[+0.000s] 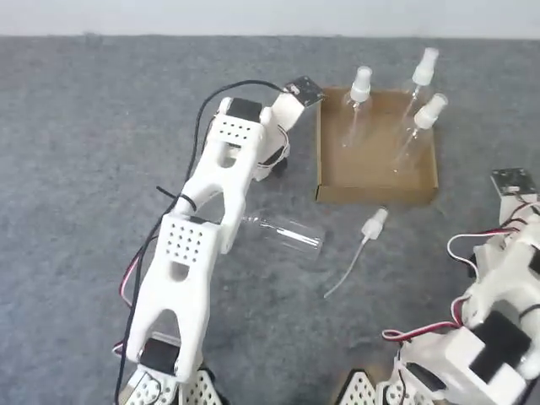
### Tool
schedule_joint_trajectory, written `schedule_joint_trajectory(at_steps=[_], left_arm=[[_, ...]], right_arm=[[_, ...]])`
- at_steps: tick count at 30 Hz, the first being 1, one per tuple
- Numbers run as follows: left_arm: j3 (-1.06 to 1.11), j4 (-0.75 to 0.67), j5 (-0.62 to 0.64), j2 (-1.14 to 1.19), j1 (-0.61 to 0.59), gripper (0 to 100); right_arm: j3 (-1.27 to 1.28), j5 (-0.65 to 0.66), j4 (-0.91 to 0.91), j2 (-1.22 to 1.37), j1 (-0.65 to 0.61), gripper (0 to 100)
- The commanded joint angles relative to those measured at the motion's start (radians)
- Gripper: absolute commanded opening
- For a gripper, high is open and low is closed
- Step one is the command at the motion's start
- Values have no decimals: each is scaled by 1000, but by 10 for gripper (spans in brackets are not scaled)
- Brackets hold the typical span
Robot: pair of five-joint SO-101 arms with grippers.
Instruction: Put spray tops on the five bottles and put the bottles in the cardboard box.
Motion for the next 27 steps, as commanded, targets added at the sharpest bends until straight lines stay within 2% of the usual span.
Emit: schedule_joint_trajectory(at_steps=[1, 4, 7, 10, 13, 17, 22, 27], left_arm=[[-153, 89, -6, 40, -6, 86], [-248, 170, 26, 51, -6, 17], [-412, 301, 60, 51, -3, 9], [-509, 305, 133, 40, -23, 9], [-463, 307, 187, -8, -41, 9], [-220, 307, 226, -160, -41, 9], [170, 295, 219, -502, -23, 9], [688, 140, 218, -928, -28, 9]], right_arm=[[-6, 9, -21, -64, 10, 11], [-6, 9, -19, -64, 10, 11], [-6, -32, -25, -64, 10, 11], [-15, -75, -27, -64, 7, 36], [-21, -104, -58, -62, 8, 87], [-25, -123, -82, -62, 8, 105], [-40, -147, -82, -62, 1, 107], [-97, -209, -81, -36, -59, 109]])
